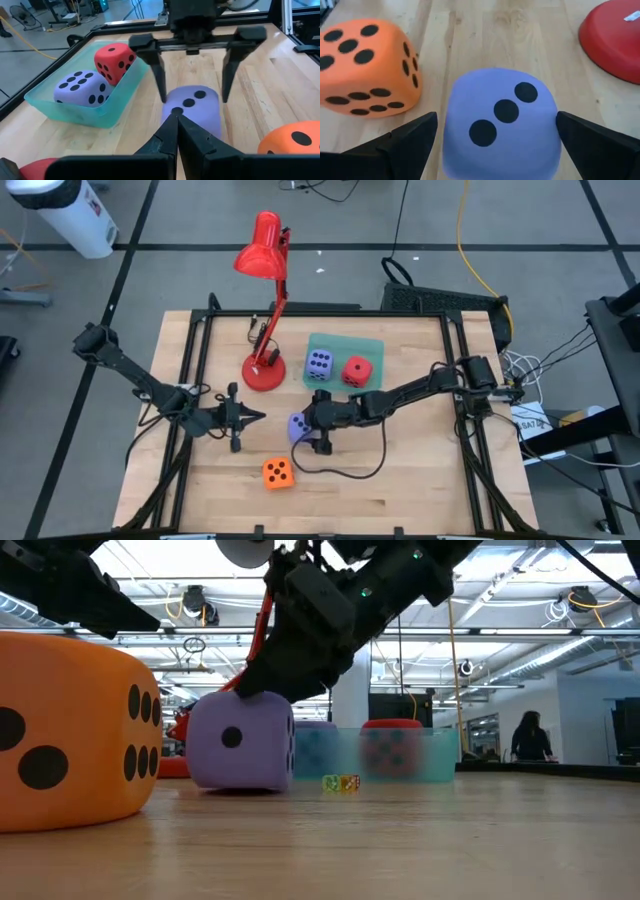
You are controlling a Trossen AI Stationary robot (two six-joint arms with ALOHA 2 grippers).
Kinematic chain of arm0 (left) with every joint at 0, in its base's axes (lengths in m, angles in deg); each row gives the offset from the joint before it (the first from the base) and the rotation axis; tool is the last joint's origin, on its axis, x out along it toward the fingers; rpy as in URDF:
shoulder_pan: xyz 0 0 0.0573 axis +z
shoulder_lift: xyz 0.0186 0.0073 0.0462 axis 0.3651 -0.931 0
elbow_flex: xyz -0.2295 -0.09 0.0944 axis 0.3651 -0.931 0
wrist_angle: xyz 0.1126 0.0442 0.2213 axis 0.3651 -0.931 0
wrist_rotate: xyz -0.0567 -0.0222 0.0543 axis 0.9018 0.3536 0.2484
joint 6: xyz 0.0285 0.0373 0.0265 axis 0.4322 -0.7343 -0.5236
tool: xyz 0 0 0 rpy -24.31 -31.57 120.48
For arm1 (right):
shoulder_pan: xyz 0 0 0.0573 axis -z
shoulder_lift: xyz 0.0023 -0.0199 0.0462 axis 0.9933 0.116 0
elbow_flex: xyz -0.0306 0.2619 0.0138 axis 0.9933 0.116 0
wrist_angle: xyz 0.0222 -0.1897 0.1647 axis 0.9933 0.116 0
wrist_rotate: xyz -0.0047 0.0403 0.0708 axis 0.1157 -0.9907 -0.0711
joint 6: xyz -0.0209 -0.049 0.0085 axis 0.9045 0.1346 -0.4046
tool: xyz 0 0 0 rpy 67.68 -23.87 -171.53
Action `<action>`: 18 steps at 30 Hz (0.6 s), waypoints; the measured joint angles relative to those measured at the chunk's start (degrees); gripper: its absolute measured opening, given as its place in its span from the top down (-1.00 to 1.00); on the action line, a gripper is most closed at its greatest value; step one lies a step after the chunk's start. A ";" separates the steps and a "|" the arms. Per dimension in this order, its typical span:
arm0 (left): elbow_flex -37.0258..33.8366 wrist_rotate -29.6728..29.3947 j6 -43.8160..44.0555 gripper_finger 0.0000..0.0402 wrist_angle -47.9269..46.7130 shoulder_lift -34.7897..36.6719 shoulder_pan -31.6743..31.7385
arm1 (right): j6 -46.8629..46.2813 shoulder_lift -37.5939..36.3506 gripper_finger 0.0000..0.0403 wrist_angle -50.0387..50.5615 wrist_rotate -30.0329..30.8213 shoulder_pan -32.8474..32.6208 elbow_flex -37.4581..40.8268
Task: Pick & Place Dice
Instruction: Put the large purple die into the blue bin
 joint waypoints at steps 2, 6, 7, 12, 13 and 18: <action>0.02 0.00 0.01 0.89 0.00 -0.02 0.00 | -0.05 0.86 -0.99 -0.92 -0.42 0.26 -0.03; 0.04 0.21 0.02 0.89 0.00 -0.02 0.00 | -0.42 1.15 -0.99 -0.25 -0.02 0.71 -0.03; 0.04 0.21 0.02 0.89 0.00 -0.01 0.00 | -0.42 1.15 -0.99 -0.23 -0.01 0.71 -0.03; 0.04 0.20 0.00 0.89 0.00 0.00 0.00 | 0.81 1.18 -0.99 -0.13 0.13 0.24 -0.03; 0.04 0.21 -0.02 0.89 0.00 -0.01 0.00 | 1.72 1.18 -0.99 -0.07 0.21 -0.01 -0.03; 0.04 0.20 0.00 0.89 0.00 -0.02 0.00 | 9.92 1.24 -0.99 0.09 0.62 -1.57 -0.01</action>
